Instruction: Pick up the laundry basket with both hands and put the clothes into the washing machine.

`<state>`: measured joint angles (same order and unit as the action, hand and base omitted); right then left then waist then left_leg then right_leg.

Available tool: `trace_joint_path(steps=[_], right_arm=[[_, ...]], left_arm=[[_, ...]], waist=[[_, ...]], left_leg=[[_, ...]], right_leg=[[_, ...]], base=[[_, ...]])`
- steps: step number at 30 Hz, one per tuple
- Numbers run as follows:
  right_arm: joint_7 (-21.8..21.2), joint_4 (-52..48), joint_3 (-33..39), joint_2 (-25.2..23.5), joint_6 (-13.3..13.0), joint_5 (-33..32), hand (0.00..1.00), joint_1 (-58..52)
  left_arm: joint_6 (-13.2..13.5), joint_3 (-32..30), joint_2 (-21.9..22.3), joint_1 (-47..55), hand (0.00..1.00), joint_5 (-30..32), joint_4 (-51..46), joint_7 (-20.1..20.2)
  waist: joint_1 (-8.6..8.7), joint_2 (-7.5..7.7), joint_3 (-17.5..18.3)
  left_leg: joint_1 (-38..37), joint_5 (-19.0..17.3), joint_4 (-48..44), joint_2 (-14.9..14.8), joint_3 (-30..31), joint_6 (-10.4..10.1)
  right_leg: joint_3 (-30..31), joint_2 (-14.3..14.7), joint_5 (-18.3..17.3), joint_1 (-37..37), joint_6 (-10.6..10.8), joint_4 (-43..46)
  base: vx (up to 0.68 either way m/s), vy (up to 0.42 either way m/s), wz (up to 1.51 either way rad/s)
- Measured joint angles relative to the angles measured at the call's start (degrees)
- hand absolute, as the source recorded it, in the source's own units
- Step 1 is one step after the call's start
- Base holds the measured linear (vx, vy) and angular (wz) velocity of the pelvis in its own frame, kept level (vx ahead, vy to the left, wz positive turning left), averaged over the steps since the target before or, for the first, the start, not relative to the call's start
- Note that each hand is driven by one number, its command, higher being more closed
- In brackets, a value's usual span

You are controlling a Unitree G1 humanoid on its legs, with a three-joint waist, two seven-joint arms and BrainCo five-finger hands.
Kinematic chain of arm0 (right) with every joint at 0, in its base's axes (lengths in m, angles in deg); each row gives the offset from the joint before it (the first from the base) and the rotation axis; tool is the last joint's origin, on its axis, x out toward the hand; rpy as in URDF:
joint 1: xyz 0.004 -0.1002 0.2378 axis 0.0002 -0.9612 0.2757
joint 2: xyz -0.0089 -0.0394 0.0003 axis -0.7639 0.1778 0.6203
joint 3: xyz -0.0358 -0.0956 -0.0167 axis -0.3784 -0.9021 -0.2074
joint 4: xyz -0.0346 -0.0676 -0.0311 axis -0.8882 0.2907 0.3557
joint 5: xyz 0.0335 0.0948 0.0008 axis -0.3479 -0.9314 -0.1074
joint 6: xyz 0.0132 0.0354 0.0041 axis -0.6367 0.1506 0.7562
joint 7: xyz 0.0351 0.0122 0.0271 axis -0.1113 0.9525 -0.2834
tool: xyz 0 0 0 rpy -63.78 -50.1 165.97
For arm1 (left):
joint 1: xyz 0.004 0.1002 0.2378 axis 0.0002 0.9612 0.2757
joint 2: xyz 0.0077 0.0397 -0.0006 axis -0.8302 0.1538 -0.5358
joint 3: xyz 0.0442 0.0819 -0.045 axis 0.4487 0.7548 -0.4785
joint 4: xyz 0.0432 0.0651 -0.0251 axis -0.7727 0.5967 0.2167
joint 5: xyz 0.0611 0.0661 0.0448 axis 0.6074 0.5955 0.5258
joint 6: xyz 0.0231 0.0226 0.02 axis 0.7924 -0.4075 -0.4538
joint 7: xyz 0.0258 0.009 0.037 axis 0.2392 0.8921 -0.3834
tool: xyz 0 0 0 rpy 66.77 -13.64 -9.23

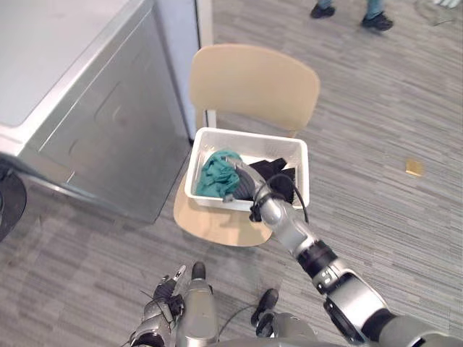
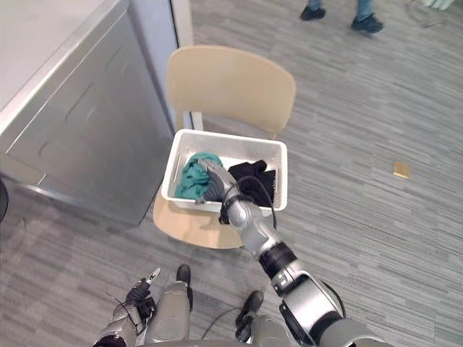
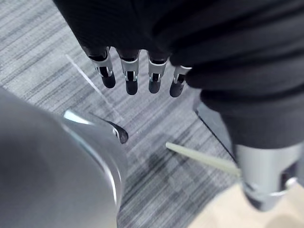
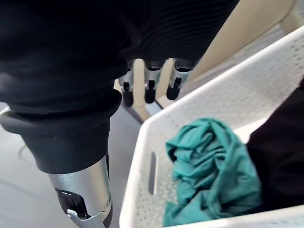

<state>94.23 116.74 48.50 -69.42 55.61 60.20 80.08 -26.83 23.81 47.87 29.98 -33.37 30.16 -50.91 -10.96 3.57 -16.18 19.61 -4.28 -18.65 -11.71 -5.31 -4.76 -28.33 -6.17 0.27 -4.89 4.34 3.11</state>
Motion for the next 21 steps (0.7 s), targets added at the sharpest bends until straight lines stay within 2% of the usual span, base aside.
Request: trace_joint_path(steps=[1,6,9,14,18,21], right_arm=[[0.3,0.8,1.5,-0.8,0.6,0.0,0.00,1.8],[2.3,2.4,7.5,-1.9,2.5,0.2,0.00,5.4],[3.1,5.1,12.0,-1.5,3.8,0.9,0.00,9.4],[4.7,11.6,16.4,3.6,5.8,4.5,0.00,16.1],[4.9,15.7,16.6,7.3,7.7,7.3,0.00,18.7],[5.6,16.4,15.3,8.0,8.5,7.3,0.00,19.8]], left_arm=[[0.0,-1.4,0.2,0.0,0.00,-0.1,-0.1,-0.1],[0.1,-3.8,1.5,0.0,0.00,-1.5,-1.9,-0.4],[1.1,-3.5,2.4,-0.1,0.00,-2.8,-4.8,-0.8],[3.1,1.3,3.1,-1.8,0.00,-7.5,-9.5,-1.4],[4.5,4.1,3.4,-2.5,0.00,-12.1,-12.0,-1.5],[5.3,5.2,3.6,-2.4,0.00,-15.0,-12.9,-1.5]], waist=[[-1.12,0.28,-0.8],[-2.35,0.30,-2.9],[-2.46,0.19,-4.1],[-2.59,-0.59,-6.5],[-2.71,-1.31,-7.3],[-2.94,-1.53,-7.5]], left_leg=[[0.9,0.0,-0.4,0.0,0.3,0.0],[2.0,0.1,-1.1,0.0,0.9,0.1],[3.7,0.5,-1.4,-0.2,1.4,0.0],[7.2,1.8,-1.2,0.1,3.4,-0.1],[8.7,3.0,-0.1,0.8,4.4,-0.2],[9.7,3.1,-0.2,0.7,4.4,-0.2]], right_leg=[[-0.2,0.0,0.4,-0.4,0.0,-0.3],[-1.1,-0.2,0.6,-0.7,0.0,-0.4],[-1.6,0.0,0.8,-2.0,-0.3,-0.1],[-4.0,-0.1,0.8,-4.5,-0.4,0.9],[-5.5,-0.5,0.8,-5.6,-0.4,1.1],[-6.0,-0.6,0.7,-6.8,-0.4,1.9]], base=[[-0.03,0.037,0.09],[-0.04,0.050,0.07],[-0.06,0.035,0.05],[-0.05,0.037,0.17],[-0.01,0.039,0.20],[0.00,0.041,0.02]])
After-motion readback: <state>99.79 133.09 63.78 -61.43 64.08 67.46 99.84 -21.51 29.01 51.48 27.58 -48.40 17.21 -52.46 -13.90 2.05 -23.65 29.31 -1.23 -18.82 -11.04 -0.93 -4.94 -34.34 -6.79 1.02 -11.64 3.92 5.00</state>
